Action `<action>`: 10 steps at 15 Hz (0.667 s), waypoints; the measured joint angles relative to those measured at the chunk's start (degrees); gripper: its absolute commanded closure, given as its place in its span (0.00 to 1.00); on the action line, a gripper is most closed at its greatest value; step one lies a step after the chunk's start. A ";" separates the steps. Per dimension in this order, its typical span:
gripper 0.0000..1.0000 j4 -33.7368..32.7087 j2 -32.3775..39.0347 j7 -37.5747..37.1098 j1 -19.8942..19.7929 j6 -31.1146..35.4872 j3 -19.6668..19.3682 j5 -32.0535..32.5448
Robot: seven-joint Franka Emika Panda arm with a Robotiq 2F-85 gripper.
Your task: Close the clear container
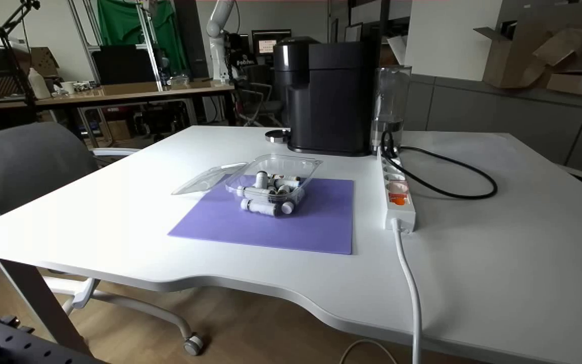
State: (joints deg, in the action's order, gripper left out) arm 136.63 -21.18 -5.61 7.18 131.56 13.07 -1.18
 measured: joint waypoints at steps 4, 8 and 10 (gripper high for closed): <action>0.00 0.01 0.00 0.00 0.04 0.01 -0.02 0.04; 0.00 1.13 0.60 -0.57 -0.30 1.16 0.31 4.37; 0.00 2.64 1.69 -1.07 -0.69 2.74 0.40 6.94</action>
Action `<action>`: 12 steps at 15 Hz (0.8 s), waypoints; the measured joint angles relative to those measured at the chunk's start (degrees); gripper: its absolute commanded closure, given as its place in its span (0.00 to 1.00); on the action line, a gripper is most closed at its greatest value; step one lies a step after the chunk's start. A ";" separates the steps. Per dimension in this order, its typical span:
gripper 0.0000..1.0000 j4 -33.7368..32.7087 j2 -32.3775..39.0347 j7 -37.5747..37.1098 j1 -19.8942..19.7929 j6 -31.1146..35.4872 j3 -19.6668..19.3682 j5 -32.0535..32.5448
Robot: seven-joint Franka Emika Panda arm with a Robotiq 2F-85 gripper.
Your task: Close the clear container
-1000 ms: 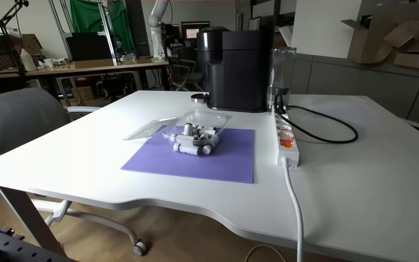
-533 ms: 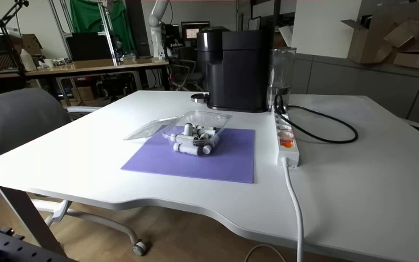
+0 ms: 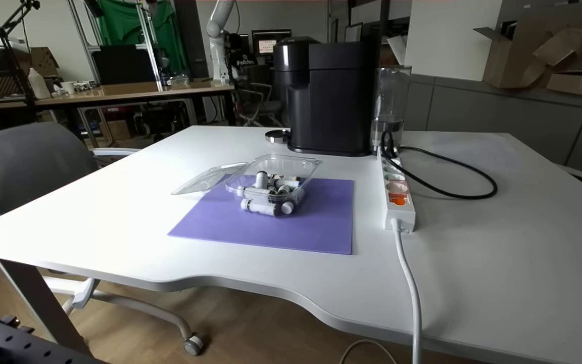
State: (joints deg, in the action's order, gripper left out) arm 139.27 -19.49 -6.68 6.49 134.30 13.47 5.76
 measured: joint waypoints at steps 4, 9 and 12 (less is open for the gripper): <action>0.00 3.97 3.30 0.12 -1.02 3.64 -0.54 2.40; 0.00 9.71 8.35 5.17 -1.34 11.61 -4.19 1.98; 0.00 11.12 10.67 6.85 -1.29 15.72 -6.13 -1.50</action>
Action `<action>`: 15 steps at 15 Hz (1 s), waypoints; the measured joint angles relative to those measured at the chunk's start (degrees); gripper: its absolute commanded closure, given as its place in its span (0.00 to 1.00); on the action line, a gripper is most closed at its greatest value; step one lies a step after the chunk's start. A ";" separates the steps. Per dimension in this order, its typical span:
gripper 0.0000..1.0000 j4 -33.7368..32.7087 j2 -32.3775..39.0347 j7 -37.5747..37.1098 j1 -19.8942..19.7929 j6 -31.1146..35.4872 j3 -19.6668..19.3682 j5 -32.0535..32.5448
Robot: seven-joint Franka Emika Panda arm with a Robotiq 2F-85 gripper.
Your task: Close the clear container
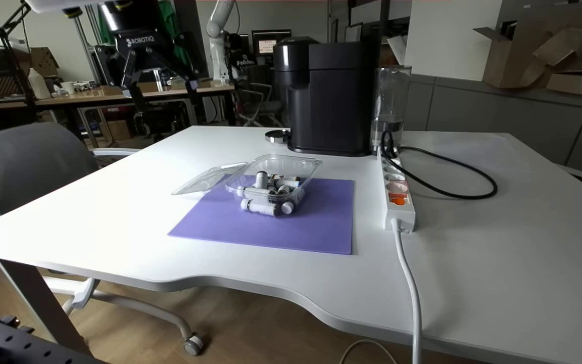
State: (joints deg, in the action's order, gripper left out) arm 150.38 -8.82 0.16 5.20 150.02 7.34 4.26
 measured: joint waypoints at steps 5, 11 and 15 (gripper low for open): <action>0.00 -0.31 0.17 -1.04 -0.66 0.10 0.37 8.41; 0.00 -1.31 2.29 -2.64 -2.58 -0.23 1.95 33.93; 0.00 -2.50 4.19 -8.15 -3.15 -0.89 3.70 49.21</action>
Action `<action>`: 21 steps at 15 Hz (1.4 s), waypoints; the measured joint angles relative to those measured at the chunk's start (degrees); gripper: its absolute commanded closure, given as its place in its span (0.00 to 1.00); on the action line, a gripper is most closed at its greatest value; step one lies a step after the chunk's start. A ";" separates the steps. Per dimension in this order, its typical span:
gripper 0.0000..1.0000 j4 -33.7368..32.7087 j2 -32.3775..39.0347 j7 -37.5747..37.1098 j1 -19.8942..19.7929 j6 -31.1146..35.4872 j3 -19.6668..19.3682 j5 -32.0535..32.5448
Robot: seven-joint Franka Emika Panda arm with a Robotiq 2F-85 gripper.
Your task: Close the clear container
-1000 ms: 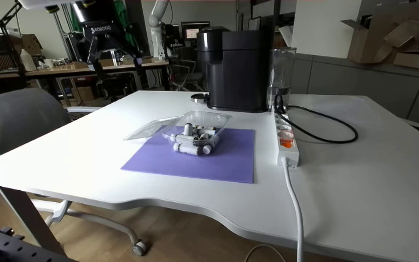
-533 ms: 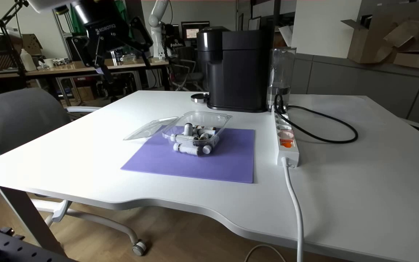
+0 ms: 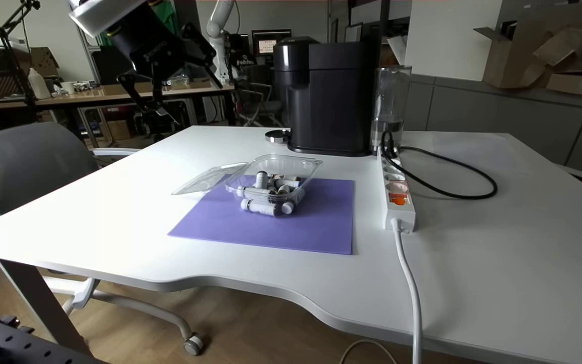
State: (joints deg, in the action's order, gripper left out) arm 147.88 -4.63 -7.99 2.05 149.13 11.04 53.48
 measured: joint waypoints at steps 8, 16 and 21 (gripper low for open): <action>0.00 -0.04 0.03 -0.54 0.83 -0.13 0.25 10.73; 0.00 0.06 4.96 -18.01 1.91 2.06 3.69 35.20; 0.00 0.09 11.02 -23.18 1.69 4.86 3.37 37.78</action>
State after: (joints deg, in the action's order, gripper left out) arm 147.97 6.39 -31.18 3.75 153.99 14.41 91.26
